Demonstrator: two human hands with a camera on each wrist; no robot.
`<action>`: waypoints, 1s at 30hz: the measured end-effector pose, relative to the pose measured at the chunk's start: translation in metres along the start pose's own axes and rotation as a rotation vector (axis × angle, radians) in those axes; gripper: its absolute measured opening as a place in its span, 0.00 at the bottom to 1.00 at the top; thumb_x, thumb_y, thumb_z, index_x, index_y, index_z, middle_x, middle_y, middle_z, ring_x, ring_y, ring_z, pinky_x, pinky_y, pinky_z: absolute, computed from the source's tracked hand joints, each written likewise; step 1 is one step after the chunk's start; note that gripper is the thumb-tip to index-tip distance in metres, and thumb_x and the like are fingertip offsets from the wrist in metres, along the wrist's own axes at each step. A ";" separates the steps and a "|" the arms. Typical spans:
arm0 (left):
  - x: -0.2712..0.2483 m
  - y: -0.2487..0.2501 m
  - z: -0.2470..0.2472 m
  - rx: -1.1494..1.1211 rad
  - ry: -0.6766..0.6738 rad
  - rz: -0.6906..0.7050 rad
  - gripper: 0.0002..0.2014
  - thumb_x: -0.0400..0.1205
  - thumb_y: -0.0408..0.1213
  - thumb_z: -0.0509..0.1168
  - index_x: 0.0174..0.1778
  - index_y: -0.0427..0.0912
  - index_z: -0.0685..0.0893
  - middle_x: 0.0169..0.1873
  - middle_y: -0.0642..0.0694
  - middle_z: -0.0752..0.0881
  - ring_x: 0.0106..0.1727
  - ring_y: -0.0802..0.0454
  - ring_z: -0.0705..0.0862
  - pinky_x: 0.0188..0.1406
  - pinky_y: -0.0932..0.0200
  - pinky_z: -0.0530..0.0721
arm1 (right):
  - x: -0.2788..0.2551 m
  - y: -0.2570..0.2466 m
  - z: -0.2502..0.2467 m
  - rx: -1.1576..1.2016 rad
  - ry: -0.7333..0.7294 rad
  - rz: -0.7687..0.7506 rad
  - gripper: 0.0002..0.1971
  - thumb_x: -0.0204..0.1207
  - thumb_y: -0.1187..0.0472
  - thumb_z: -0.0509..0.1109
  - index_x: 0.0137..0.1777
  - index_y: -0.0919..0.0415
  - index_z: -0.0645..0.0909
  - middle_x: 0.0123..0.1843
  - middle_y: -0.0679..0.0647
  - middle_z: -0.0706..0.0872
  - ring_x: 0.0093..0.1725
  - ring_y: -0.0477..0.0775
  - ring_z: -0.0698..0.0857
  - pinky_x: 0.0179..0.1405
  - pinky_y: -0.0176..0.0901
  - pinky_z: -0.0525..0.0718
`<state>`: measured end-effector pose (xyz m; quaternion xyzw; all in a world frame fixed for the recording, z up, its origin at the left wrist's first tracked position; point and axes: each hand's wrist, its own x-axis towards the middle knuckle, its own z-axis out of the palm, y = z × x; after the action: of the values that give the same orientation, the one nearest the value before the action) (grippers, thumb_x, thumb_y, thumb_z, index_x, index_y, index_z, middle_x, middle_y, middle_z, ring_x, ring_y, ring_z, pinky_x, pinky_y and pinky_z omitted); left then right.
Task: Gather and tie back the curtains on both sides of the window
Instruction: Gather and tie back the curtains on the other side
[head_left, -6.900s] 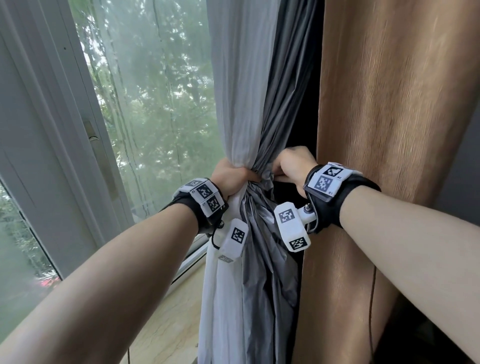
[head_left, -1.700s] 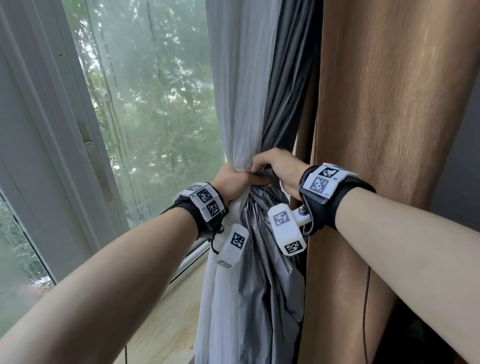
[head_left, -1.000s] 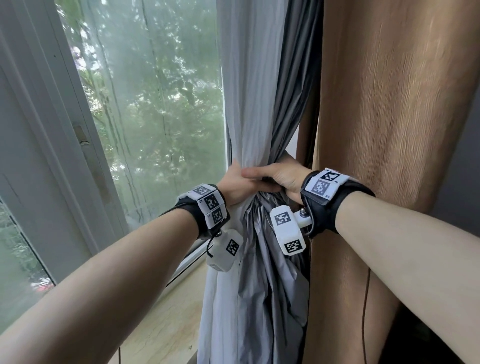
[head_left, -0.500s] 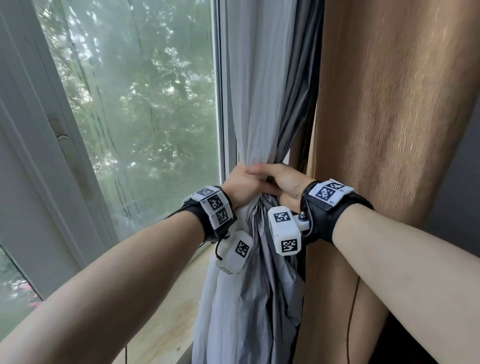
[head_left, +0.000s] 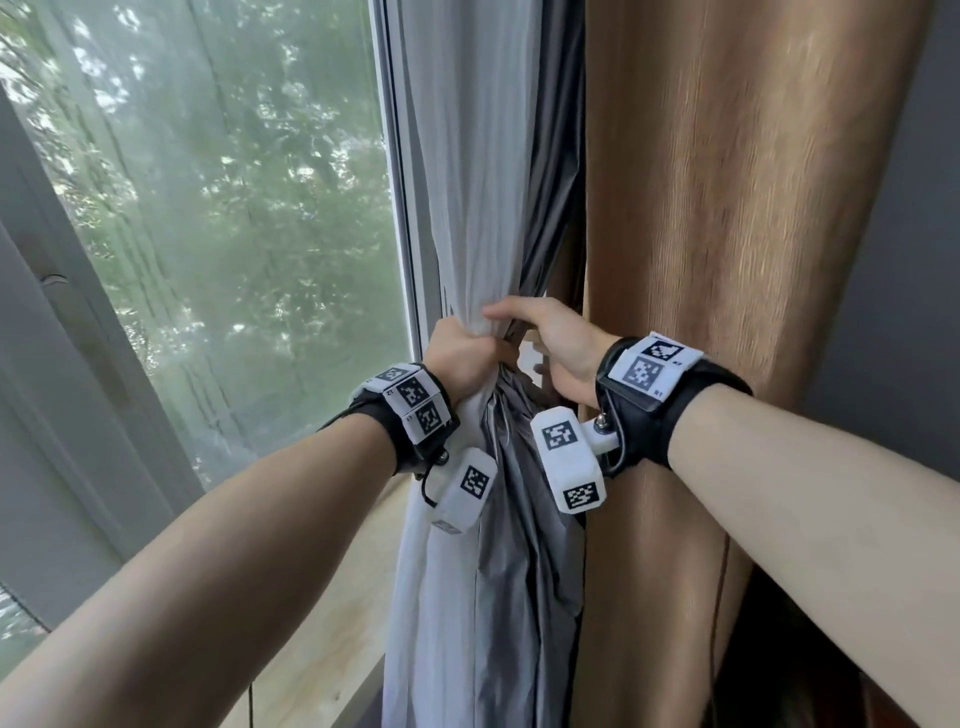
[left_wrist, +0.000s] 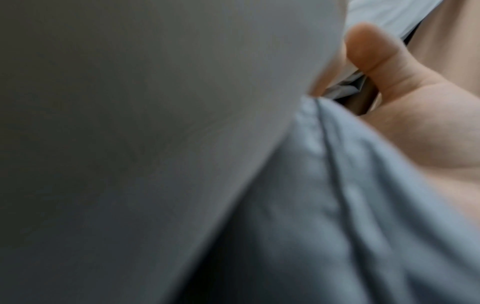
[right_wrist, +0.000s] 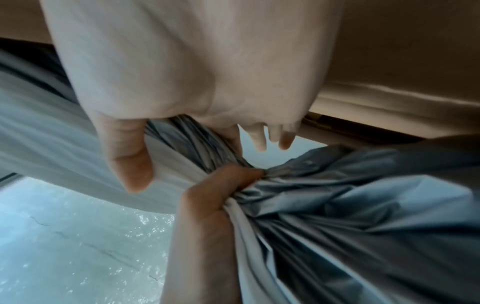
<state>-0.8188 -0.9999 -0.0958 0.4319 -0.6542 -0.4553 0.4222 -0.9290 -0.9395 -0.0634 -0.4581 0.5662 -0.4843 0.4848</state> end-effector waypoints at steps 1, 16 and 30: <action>-0.003 0.003 0.002 -0.002 -0.009 -0.007 0.06 0.68 0.22 0.75 0.38 0.33 0.88 0.35 0.37 0.91 0.40 0.36 0.93 0.44 0.38 0.93 | -0.002 -0.002 -0.003 -0.033 0.017 -0.016 0.27 0.64 0.41 0.82 0.60 0.54 0.87 0.73 0.60 0.85 0.74 0.59 0.82 0.81 0.57 0.74; -0.013 0.001 0.001 -0.042 0.042 -0.016 0.11 0.69 0.26 0.81 0.42 0.43 0.89 0.41 0.44 0.93 0.44 0.43 0.93 0.46 0.52 0.93 | -0.053 -0.017 -0.037 -0.229 0.617 0.033 0.18 0.66 0.53 0.86 0.43 0.63 0.83 0.28 0.55 0.88 0.30 0.56 0.92 0.37 0.45 0.90; -0.027 0.003 -0.004 -0.202 -0.083 -0.009 0.20 0.70 0.27 0.84 0.56 0.34 0.90 0.49 0.38 0.93 0.52 0.39 0.93 0.59 0.43 0.92 | -0.045 0.012 -0.025 -0.161 0.631 -0.064 0.27 0.80 0.72 0.76 0.79 0.73 0.77 0.73 0.61 0.83 0.56 0.58 0.85 0.48 0.54 0.93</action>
<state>-0.8085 -0.9747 -0.0964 0.3708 -0.6201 -0.5381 0.4340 -0.9496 -0.8913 -0.0691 -0.3397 0.7104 -0.5710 0.2322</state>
